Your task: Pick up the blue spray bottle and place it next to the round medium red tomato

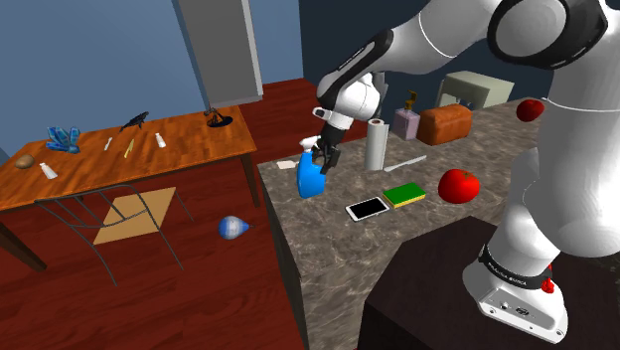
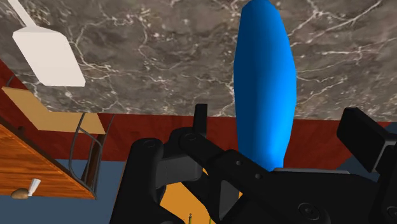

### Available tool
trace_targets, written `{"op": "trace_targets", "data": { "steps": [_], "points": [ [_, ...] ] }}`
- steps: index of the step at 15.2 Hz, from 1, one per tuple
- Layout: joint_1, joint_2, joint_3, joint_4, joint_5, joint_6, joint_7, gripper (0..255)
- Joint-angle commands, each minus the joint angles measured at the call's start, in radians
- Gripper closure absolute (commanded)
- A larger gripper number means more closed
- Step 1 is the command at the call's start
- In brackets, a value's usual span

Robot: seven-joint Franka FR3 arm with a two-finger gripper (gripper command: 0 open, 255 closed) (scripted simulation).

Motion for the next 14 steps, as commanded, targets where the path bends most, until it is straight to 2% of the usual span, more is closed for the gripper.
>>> {"op": "trace_targets", "data": {
  "steps": [1, 9, 10, 14],
  "points": [
    [0.0, 0.02, 0.009, 0.002, 0.025, 0.013, -0.016, 0],
    [0.0, 0.027, 0.013, 0.004, 0.033, 0.016, -0.02, 0],
    [0.0, 0.027, 0.013, 0.004, 0.033, 0.016, -0.02, 255],
    [0.0, 0.027, 0.013, 0.004, 0.033, 0.016, -0.02, 255]
  ]
}}
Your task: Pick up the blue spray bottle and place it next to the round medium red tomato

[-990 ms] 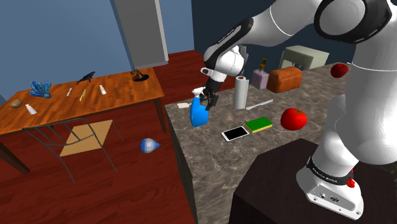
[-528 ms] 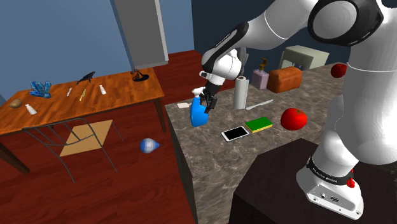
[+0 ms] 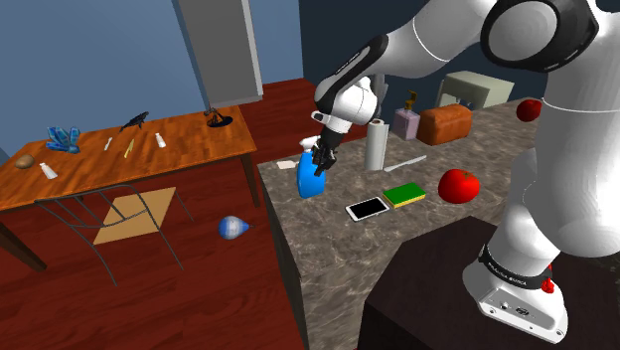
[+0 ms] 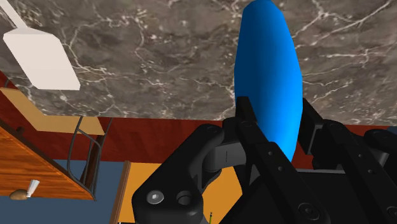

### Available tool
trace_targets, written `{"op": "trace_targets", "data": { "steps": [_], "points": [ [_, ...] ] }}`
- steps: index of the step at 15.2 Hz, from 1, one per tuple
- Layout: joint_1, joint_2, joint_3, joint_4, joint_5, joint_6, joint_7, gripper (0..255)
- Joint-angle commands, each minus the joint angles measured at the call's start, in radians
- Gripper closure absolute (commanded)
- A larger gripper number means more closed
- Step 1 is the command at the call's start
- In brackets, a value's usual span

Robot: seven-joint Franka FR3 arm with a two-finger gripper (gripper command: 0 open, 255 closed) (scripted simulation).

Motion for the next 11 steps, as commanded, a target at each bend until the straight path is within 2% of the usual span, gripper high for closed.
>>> {"op": "trace_targets", "data": {
  "steps": [1, 5, 11],
  "points": [
    [0.0, 0.0, 0.0, 0.0, 0.0, 0.0, 0.0, 255],
    [0.0, 0.0, 0.0, 0.0, 0.0, 0.0, 0.0, 255],
    [0.014, -0.062, -0.021, 0.006, -0.081, -0.036, 0.075, 255]
  ]
}}
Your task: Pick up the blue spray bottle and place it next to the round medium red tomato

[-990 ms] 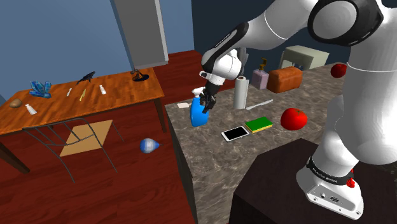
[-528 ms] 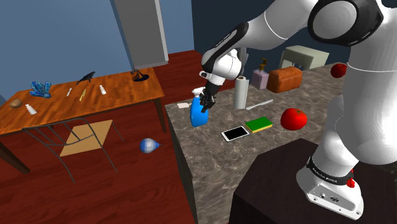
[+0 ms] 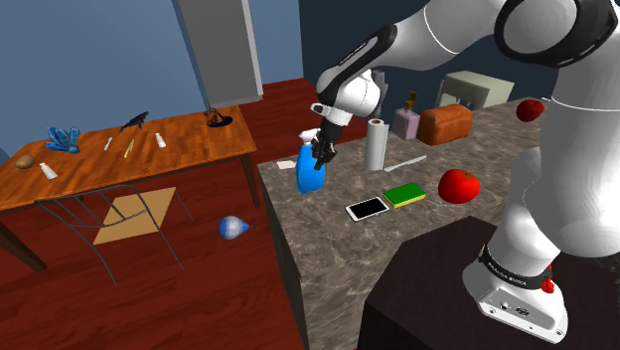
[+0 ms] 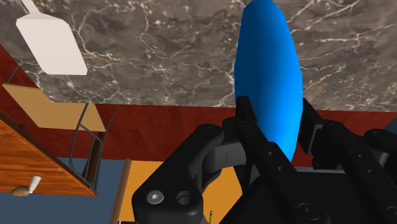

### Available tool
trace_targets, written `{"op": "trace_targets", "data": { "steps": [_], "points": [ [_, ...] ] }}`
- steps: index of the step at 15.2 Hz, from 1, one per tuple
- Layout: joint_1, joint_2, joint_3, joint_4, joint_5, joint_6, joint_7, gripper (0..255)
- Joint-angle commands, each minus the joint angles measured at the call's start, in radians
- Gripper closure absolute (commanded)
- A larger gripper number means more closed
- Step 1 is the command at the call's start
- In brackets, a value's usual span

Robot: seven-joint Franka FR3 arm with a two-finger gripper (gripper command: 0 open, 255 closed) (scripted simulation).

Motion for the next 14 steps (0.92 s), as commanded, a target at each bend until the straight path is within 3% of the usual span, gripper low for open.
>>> {"op": "trace_targets", "data": {
  "steps": [1, 14],
  "points": [
    [0.004, -0.019, -0.006, 0.003, -0.025, -0.012, 0.024, 255],
    [0.017, -0.132, -0.027, 0.051, -0.176, -0.112, 0.172, 255]
  ]
}}
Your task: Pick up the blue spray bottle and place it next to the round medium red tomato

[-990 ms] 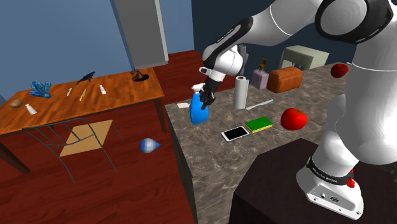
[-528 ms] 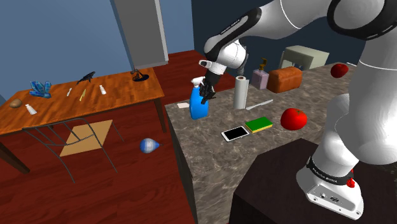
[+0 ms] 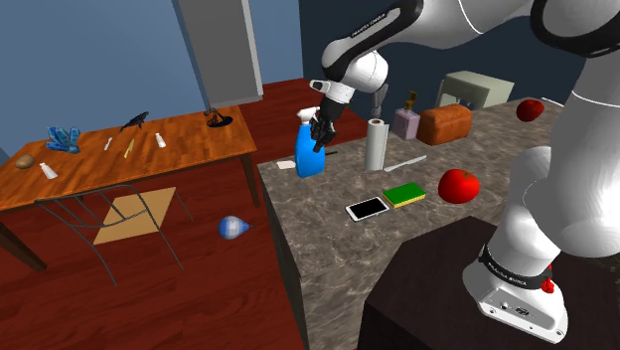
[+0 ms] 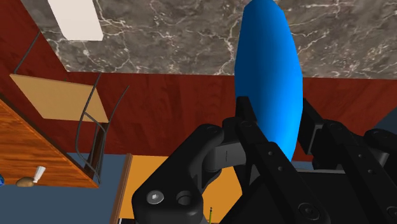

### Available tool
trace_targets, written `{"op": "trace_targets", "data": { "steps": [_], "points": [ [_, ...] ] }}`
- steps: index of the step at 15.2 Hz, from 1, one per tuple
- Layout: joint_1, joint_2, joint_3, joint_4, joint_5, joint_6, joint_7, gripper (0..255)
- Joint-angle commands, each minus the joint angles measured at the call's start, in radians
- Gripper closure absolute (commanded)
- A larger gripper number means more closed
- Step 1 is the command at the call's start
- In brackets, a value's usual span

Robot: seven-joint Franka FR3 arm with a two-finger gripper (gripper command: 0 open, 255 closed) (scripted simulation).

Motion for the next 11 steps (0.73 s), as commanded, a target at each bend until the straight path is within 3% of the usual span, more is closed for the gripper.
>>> {"op": "trace_targets", "data": {
  "steps": [1, 11],
  "points": [
    [0.001, -0.016, -0.002, 0.011, -0.022, -0.019, 0.023, 255],
    [0.001, -0.076, -0.004, 0.079, -0.104, -0.114, 0.114, 255]
  ]
}}
